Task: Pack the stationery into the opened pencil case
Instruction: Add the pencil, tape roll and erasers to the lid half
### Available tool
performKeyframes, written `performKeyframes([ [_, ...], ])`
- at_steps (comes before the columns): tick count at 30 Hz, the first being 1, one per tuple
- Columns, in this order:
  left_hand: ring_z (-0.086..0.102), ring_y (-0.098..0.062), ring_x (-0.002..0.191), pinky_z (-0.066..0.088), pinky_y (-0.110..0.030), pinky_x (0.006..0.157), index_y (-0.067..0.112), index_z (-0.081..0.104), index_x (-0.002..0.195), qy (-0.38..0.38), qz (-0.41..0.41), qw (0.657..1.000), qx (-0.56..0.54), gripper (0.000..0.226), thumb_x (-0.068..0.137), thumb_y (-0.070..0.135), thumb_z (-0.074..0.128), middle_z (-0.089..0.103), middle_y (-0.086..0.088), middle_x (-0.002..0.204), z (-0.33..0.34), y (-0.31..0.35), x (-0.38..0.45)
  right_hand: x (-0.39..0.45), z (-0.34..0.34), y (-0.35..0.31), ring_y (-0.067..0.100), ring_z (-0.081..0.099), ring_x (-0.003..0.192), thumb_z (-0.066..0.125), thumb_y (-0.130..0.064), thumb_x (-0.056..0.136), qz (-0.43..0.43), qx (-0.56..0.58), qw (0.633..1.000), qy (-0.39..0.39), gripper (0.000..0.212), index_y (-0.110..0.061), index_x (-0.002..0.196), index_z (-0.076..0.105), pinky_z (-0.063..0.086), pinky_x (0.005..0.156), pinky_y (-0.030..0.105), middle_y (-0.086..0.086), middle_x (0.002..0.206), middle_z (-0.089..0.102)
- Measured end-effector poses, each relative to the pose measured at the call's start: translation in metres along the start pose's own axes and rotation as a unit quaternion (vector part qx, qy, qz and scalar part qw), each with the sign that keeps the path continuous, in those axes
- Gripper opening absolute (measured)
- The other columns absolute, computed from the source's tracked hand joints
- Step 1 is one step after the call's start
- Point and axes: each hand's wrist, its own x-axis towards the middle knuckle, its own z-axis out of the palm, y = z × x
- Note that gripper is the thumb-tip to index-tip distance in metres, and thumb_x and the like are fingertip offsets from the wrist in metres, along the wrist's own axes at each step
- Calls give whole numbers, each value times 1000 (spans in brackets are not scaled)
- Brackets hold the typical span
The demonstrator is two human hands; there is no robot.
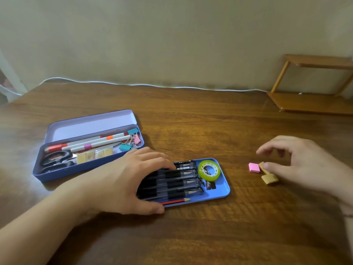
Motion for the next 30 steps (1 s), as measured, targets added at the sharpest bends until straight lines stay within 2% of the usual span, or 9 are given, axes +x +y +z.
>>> performKeyframes([
  [4,40,-1,126,41,-28,104,46,39,134,12,4,1000,0,74,71,77,61,41,29,138,2,0,0,3,4,1,-1,48,100,73,-47,74,34,-6,999,-38,26,-50,95,60,41,77,23,-30,101,55],
  [7,40,-2,127,41,-28,105,46,40,134,14,5,1000,0,73,72,77,61,40,28,139,3,-1,0,6,6,-4,-1,40,107,74,-46,73,40,-15,998,-48,25,-45,97,65,39,86,27,-31,104,51],
  [12,37,-1,129,41,-30,106,48,38,134,7,2,1000,-8,73,72,79,60,38,28,141,4,-3,0,8,14,-12,0,41,107,69,-48,76,17,-12,998,-57,15,-42,90,68,40,87,27,-27,102,53],
  [14,37,-2,129,42,-32,105,48,39,135,8,2,1000,-9,73,72,78,61,38,27,142,4,-4,0,9,17,-17,-4,41,106,58,-61,73,-11,3,998,-56,28,-44,91,70,41,84,24,-26,99,55],
  [16,37,-3,129,42,-33,105,48,39,135,6,0,1000,-10,73,72,78,61,38,27,143,5,-4,1,8,20,-20,-4,42,108,49,-66,74,-50,13,996,-69,35,-44,91,71,43,86,26,-26,98,56],
  [19,36,-1,129,41,-33,105,48,38,135,6,2,1000,-7,73,72,78,60,38,28,143,5,-4,1,7,22,-24,-4,42,110,52,-58,81,-64,21,993,-93,26,-44,90,72,42,86,25,-27,99,56],
  [22,35,-1,130,41,-33,105,49,37,136,1,0,1000,-3,74,72,80,58,36,29,143,4,-5,0,10,28,-30,-3,44,104,62,-48,83,-44,13,998,-44,13,-43,91,70,41,80,21,-25,96,57],
  [26,35,0,130,40,-32,106,48,37,136,4,3,1000,-2,74,72,80,58,37,28,143,5,-5,0,8,28,-32,-2,48,104,68,-40,82,-45,-2,999,4,21,-40,103,67,47,86,25,-27,100,60],
  [30,35,-1,130,39,-30,107,47,37,137,2,2,1000,1,74,73,79,58,37,27,143,4,-5,1,4,27,-39,-3,50,104,72,-33,81,-64,10,997,-28,28,-40,108,66,47,90,26,-27,101,59],
])
